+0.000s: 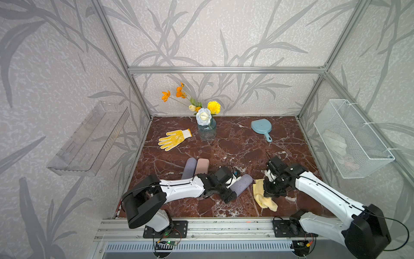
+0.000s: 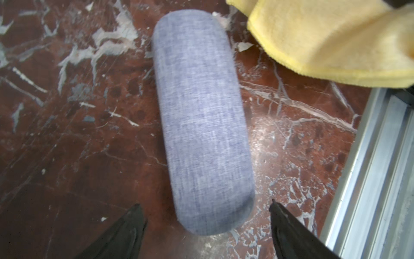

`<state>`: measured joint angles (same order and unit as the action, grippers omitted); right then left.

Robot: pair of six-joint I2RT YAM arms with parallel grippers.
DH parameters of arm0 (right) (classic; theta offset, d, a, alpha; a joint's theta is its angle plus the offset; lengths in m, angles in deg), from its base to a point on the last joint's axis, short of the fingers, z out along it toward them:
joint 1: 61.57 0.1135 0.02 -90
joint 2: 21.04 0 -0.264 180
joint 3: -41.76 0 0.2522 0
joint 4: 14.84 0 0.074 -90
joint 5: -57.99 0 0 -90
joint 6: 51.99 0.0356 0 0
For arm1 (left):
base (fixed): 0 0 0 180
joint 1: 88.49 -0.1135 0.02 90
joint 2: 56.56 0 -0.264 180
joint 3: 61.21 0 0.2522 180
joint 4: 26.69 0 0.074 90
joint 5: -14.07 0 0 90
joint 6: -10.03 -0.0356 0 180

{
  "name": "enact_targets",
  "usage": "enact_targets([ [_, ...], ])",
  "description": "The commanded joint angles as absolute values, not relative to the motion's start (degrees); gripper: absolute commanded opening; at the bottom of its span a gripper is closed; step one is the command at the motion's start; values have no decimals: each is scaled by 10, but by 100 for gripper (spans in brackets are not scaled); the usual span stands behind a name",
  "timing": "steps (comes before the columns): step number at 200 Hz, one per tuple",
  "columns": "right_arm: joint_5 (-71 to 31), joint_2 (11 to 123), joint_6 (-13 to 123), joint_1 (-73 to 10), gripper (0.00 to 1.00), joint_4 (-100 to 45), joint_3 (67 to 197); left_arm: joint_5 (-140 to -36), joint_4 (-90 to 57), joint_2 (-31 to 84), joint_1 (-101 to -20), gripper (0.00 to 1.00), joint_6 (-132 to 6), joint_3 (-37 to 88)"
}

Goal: Wipe the eyeglass case
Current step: Wipe the dirt from the eyeglass case.

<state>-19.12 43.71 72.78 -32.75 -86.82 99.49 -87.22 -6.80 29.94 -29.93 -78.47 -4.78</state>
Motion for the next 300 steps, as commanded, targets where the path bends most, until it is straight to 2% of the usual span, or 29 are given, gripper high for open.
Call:
enact_targets([
  [1, -244, 445, 713, -327, 0, -875, 1051, -855, -95, 313, -289, 89, -821, -34],
  [27, -237, 486, 712, -311, 0, -845, 1092, -840, -113, 342, -288, 87, -824, -27],
  [116, -165, 577, 741, -264, 0, -740, 1114, -792, -175, 362, -273, 69, -863, -54],
  [151, -117, 626, 786, -231, 0, -685, 1093, -791, -194, 351, -268, 61, -868, -76],
  [176, -103, 661, 785, -236, 0, -656, 1067, -780, -208, 343, -264, 51, -869, -94],
  [191, -144, 682, 750, -266, 0, -698, 1073, -771, -219, 339, -260, 43, -869, -106],
  [207, -233, 689, 689, -316, 0, -745, 1077, -764, -227, 339, -256, 33, -870, -115],
  [217, -306, 688, 664, -336, 0, -774, 1088, -759, -229, 338, -253, 31, -871, -119],
  [236, -438, 674, 635, -332, 0, -831, 1125, -748, -231, 336, -249, 28, -870, -122],
  [251, -485, 646, 629, -311, 0, -853, 1146, -735, -234, 332, -245, 25, -868, -125],
  [276, -420, 606, 640, -253, 0, -854, 1168, -703, -240, 324, -234, 20, -865, -133],
  [300, -247, 620, 711, -204, 0, -795, 1151, -651, -255, 312, -217, 16, -859, -144],
])
